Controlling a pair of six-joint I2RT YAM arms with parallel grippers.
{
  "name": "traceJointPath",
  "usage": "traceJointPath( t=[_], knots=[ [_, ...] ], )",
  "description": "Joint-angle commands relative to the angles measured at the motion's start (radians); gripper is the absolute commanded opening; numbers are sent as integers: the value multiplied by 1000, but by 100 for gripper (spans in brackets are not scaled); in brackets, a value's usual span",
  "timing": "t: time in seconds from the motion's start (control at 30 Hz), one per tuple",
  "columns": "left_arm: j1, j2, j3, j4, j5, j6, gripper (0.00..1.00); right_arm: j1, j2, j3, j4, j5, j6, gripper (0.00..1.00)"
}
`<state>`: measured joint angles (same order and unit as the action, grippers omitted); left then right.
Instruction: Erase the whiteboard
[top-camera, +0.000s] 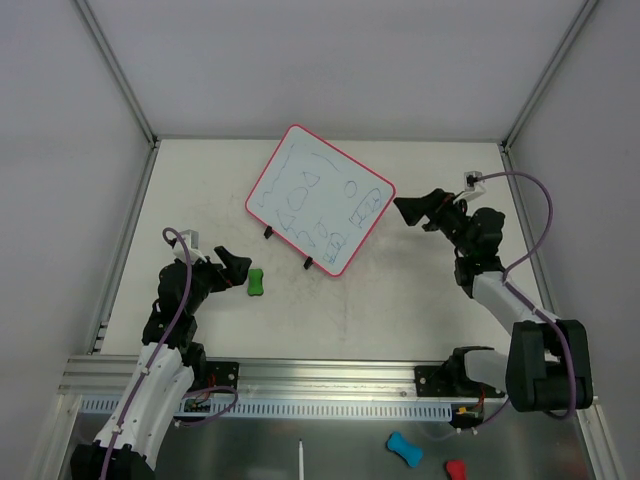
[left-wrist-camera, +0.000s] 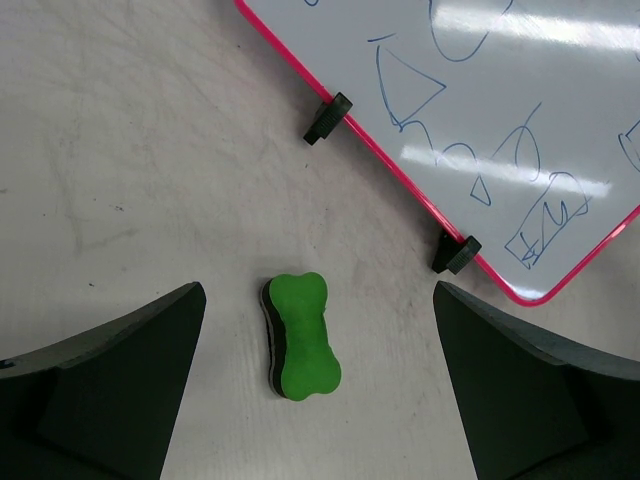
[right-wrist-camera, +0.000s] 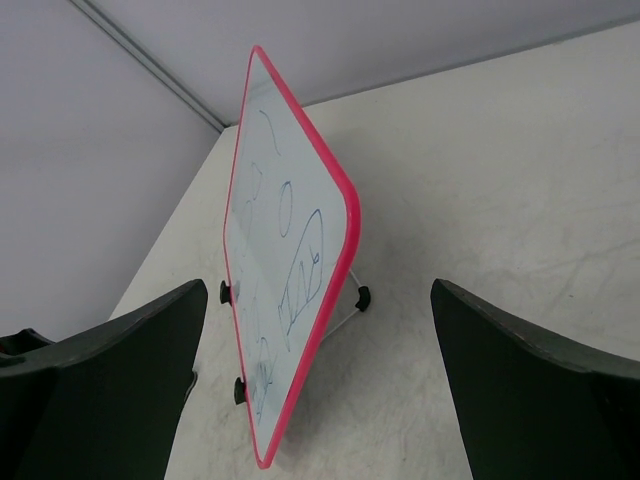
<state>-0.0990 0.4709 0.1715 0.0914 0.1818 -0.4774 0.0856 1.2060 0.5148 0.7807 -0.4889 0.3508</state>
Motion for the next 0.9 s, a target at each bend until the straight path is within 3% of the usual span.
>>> traceJointPath(
  t=[0.0, 0.27, 0.4, 0.5, 0.63, 0.87],
  knots=[
    [-4, 0, 31, 31, 25, 20, 99, -56, -17, 34, 98, -19, -6, 99],
    [-4, 11, 28, 51, 36, 20, 99, -79, 65, 36, 187, -37, 59, 99],
    [-4, 11, 31, 54, 42, 20, 99, -81, 136, -7, 310, 7, 177, 99],
    [-4, 8, 26, 59, 48, 19, 99, -81, 205, -62, 507, -10, 220, 99],
    [-4, 5, 25, 65, 53, 16, 99, -81, 208, -53, 483, -45, 221, 99],
    [-4, 2, 26, 64, 59, 23, 99, -81, 314, -4, 581, -131, 273, 88]
  ],
)
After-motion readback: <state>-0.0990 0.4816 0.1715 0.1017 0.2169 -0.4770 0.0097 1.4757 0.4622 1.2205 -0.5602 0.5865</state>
